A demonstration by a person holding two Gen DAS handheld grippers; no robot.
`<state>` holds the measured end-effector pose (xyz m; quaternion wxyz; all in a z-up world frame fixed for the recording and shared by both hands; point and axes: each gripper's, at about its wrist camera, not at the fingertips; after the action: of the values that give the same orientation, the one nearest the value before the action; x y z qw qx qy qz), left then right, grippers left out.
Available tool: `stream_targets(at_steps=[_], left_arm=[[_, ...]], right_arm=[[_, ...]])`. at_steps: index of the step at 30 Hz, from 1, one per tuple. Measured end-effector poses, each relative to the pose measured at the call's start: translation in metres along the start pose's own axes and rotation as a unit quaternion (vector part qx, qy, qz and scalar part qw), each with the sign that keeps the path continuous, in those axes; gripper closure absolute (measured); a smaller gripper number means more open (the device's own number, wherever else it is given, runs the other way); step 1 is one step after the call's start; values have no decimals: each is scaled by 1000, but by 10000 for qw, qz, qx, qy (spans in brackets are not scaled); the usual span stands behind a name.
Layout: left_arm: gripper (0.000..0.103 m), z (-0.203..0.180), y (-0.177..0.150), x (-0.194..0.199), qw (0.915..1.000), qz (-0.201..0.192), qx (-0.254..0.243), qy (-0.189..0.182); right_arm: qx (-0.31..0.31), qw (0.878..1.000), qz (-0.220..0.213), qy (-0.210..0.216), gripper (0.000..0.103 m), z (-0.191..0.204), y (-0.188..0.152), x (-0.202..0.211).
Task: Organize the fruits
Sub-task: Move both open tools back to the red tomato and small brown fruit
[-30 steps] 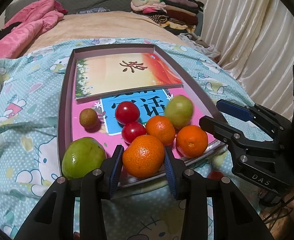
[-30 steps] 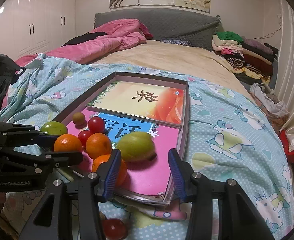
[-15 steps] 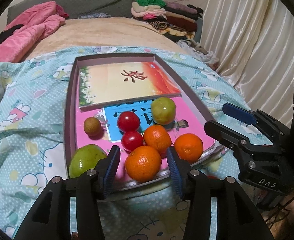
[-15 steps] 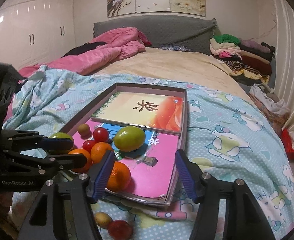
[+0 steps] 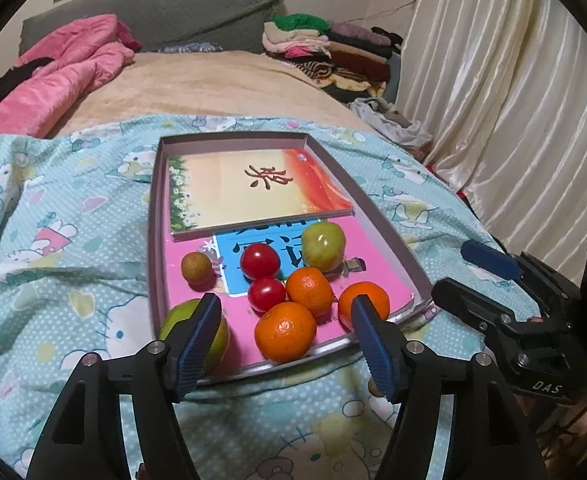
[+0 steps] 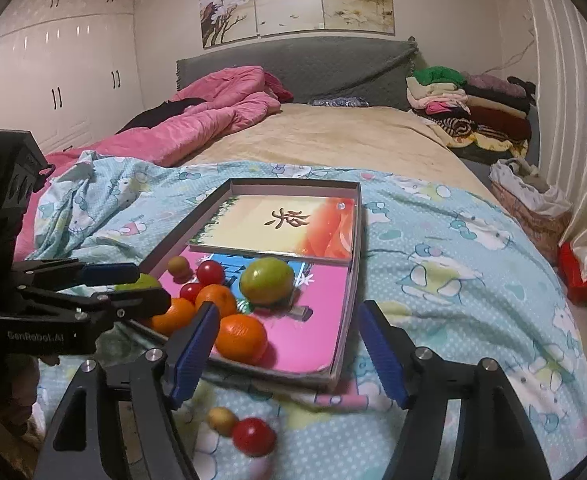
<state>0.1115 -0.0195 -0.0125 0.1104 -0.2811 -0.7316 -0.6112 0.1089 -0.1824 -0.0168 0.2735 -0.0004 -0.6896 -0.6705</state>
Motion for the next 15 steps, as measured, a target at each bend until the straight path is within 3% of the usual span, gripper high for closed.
stream_targets(at_steps=[9, 15], left_arm=[[32, 0, -6, 19, 10000, 34, -2, -58], [32, -11, -16, 20, 9991, 274, 2, -336]], right_arm=[[-174, 9993, 317, -40, 31, 7, -6, 13], [-290, 9980, 521, -216, 31, 1, -11, 14]])
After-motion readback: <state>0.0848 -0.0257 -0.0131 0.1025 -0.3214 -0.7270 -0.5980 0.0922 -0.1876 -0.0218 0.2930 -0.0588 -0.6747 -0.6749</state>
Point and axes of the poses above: each gripper's, at about its wrist camera, not at the fingertips, and x roughly against the way its jaws point, z to its left, y to its top, and after that the axes turned 15 degrees about -z, right-handed
